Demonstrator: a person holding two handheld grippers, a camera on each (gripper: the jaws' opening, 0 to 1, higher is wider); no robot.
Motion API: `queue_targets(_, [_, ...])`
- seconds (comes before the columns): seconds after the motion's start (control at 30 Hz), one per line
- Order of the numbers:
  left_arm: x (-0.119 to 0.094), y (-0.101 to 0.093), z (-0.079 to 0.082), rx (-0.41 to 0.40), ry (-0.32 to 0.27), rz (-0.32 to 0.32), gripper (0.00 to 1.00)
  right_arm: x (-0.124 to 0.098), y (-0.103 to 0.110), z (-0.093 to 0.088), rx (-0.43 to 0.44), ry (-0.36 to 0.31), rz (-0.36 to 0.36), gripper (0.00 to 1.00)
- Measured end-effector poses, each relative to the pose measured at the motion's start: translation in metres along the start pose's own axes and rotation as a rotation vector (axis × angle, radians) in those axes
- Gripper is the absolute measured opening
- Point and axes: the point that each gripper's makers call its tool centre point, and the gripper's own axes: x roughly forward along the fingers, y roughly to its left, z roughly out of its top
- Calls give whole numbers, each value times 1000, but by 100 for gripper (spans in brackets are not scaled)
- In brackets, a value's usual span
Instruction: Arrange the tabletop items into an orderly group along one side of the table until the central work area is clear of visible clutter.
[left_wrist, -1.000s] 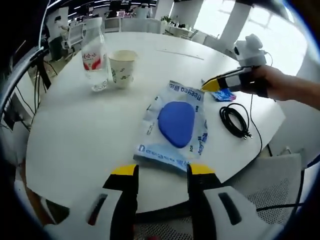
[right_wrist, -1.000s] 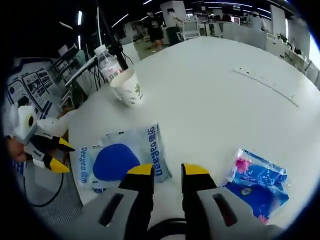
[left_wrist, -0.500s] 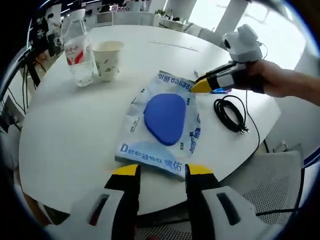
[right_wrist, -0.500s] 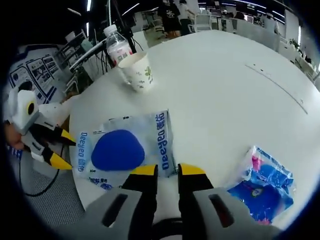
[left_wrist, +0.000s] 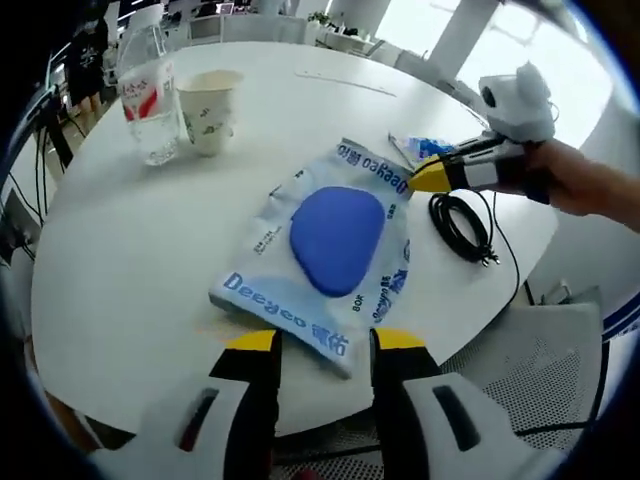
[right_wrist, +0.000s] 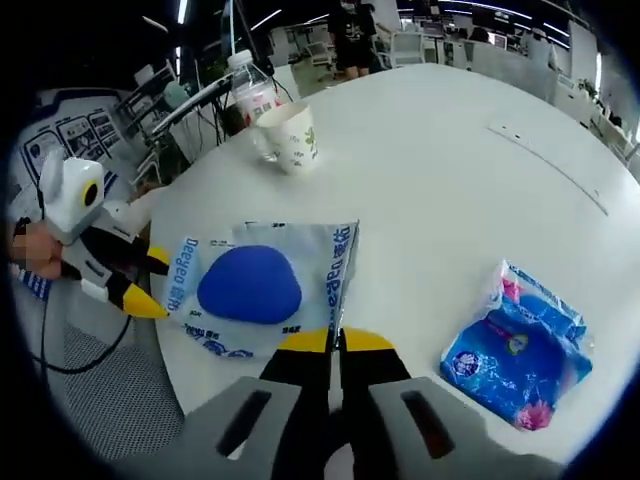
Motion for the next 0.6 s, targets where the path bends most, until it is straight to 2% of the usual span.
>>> queue_targets(0.4, [4, 16, 16, 23, -2, 5, 35, -10, 24, -12, 30, -15, 9, 1])
queue_targets(0.6, [3, 25, 16, 18, -7, 10, 35, -13, 25, -24, 74, -17, 12, 1])
